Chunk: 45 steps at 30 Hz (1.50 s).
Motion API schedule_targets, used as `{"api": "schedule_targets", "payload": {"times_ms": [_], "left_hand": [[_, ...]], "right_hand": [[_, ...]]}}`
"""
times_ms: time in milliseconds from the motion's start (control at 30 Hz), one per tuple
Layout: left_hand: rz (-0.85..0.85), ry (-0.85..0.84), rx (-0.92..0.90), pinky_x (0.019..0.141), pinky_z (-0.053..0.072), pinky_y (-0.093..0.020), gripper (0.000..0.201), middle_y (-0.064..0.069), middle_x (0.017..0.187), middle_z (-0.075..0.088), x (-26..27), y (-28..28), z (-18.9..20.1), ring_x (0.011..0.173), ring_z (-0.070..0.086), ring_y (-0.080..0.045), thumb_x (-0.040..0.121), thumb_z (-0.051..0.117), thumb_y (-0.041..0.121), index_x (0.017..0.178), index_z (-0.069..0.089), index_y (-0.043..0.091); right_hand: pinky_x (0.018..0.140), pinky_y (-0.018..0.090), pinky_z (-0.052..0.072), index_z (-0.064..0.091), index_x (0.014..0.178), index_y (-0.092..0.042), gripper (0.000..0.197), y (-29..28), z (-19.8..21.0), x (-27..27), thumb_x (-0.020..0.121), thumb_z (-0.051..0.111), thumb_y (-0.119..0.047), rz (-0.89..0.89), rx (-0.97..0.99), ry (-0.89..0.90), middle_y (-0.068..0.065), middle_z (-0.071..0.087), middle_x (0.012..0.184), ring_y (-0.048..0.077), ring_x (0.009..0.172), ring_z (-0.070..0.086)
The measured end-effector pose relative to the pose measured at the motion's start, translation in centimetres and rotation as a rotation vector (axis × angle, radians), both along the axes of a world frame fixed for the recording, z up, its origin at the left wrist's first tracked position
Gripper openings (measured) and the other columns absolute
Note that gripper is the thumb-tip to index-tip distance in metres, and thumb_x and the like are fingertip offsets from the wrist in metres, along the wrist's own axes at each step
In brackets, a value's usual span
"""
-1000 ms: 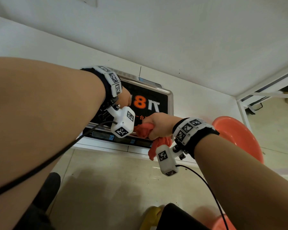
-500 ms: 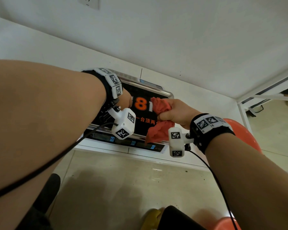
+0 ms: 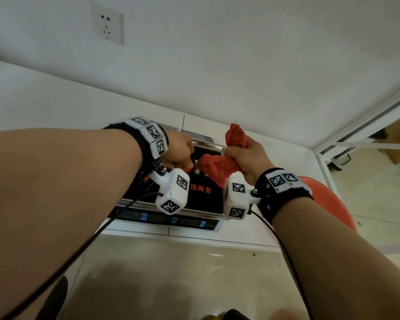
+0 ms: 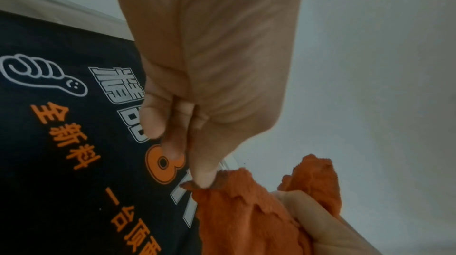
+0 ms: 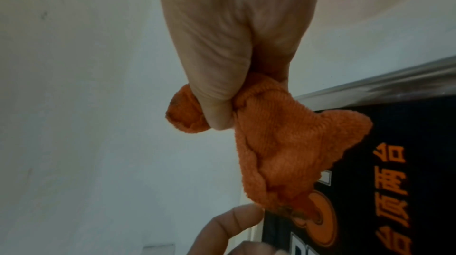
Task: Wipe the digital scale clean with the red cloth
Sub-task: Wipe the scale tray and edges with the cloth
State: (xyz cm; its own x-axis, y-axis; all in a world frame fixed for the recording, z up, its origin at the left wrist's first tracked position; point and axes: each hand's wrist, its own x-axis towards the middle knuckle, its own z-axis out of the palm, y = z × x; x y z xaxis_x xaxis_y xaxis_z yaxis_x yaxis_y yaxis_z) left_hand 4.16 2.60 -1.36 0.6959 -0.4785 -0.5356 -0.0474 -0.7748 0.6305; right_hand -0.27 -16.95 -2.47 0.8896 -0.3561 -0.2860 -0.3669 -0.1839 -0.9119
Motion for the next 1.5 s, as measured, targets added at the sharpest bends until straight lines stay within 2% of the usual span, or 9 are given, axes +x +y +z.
{"api": "schedule_targets", "payload": {"times_ms": [133, 333, 467, 800, 933, 1033, 1133, 1267, 1500], "left_hand": [[0.005, 0.103, -0.095, 0.048, 0.040, -0.020, 0.040, -0.001, 0.064, 0.055, -0.6, -0.8, 0.7, 0.055, 0.049, -0.014, 0.081, 0.071, 0.016, 0.118, 0.059, 0.006], [0.084, 0.112, -0.171, 0.045, 0.043, -0.020, 0.036, -0.002, 0.071, 0.061, -0.7, -1.1, 0.6, 0.048, 0.056, -0.010, 0.082, 0.070, 0.020, 0.112, 0.050, 0.018], [0.161, 0.076, -0.239, 0.045, 0.047, -0.020, 0.014, -0.003, 0.069, 0.060, -0.5, -0.7, 0.6, 0.045, 0.061, -0.009, 0.096, 0.048, 0.018, 0.110, 0.049, 0.016], [0.330, 0.105, -0.416, 0.069, 0.060, -0.038, 0.023, -0.021, 0.099, 0.065, -0.2, -1.1, 1.5, 0.085, 0.068, -0.032, 0.098, 0.044, 0.010, 0.120, 0.050, 0.005], [0.376, 0.170, -0.479, 0.087, 0.055, -0.051, 0.012, -0.026, 0.109, 0.064, -0.1, -1.2, 1.9, 0.101, 0.067, -0.039, 0.096, 0.044, 0.004, 0.098, 0.056, 0.006], [0.406, 0.229, -0.530, 0.081, 0.057, -0.051, 0.021, -0.023, 0.102, 0.065, 0.1, -1.2, 1.9, 0.092, 0.068, -0.037, 0.095, 0.044, 0.000, 0.082, 0.056, 0.011], [0.424, 0.295, -0.593, 0.070, 0.058, -0.039, 0.022, -0.015, 0.087, 0.063, 0.1, -1.2, 2.1, 0.072, 0.065, -0.026, 0.096, 0.043, -0.001, 0.082, 0.055, 0.010], [0.436, 0.320, -0.595, 0.072, 0.058, -0.041, 0.016, -0.018, 0.095, 0.063, 0.2, -1.2, 2.1, 0.075, 0.064, -0.027, 0.096, 0.046, 0.004, 0.085, 0.056, 0.008], [0.474, 0.385, -0.597, 0.089, 0.052, -0.054, 0.049, -0.018, 0.106, 0.067, 0.9, -1.0, 1.3, 0.094, 0.068, -0.033, 0.092, 0.053, 0.039, 0.113, 0.057, -0.006]], "right_hand": [[0.064, 0.033, 0.054, 0.064, 0.090, -0.011, 0.025, 0.3, 0.3, 0.3, 0.078, 0.065, 0.011, -0.083, 0.091, 0.015, 0.012, 0.065, 0.076, 0.025, 0.066, 0.064], [0.068, 0.037, 0.058, 0.063, 0.099, -0.009, 0.027, 1.1, 0.6, 0.7, 0.080, 0.063, 0.011, -0.059, 0.182, 0.068, 0.014, 0.066, 0.082, 0.030, 0.074, 0.067], [0.065, 0.035, 0.058, 0.063, 0.097, -0.011, 0.024, 1.7, 0.5, 0.7, 0.084, 0.064, 0.009, -0.014, 0.236, 0.102, 0.013, 0.068, 0.081, 0.026, 0.068, 0.068], [0.075, 0.045, 0.063, 0.061, 0.123, -0.002, 0.031, 2.5, 0.9, 0.1, 0.093, 0.067, -0.007, 0.192, 0.435, 0.201, 0.021, 0.071, 0.106, 0.031, 0.087, 0.072], [0.069, 0.045, 0.064, 0.064, 0.119, -0.004, 0.025, 2.5, 0.9, 0.2, 0.095, 0.064, -0.010, 0.205, 0.473, 0.187, 0.019, 0.071, 0.106, 0.029, 0.087, 0.073], [0.062, 0.041, 0.063, 0.064, 0.120, -0.005, 0.025, 2.4, 1.0, 0.1, 0.096, 0.063, -0.011, 0.206, 0.514, 0.189, 0.018, 0.073, 0.104, 0.027, 0.081, 0.076], [0.078, 0.051, 0.062, 0.063, 0.122, -0.006, 0.031, 2.3, 0.8, 0.2, 0.094, 0.065, -0.019, 0.203, 0.538, 0.184, 0.020, 0.070, 0.118, 0.031, 0.095, 0.073], [0.092, 0.056, 0.055, 0.063, 0.126, -0.007, 0.048, 2.1, 1.0, 0.3, 0.094, 0.061, -0.043, 0.220, 0.567, 0.192, 0.018, 0.071, 0.121, 0.034, 0.107, 0.070], [0.098, 0.057, 0.051, 0.062, 0.122, -0.002, 0.031, 2.3, 0.6, 0.4, 0.092, 0.066, -0.006, 0.284, 0.560, 0.142, 0.020, 0.071, 0.116, 0.037, 0.110, 0.067]]}}
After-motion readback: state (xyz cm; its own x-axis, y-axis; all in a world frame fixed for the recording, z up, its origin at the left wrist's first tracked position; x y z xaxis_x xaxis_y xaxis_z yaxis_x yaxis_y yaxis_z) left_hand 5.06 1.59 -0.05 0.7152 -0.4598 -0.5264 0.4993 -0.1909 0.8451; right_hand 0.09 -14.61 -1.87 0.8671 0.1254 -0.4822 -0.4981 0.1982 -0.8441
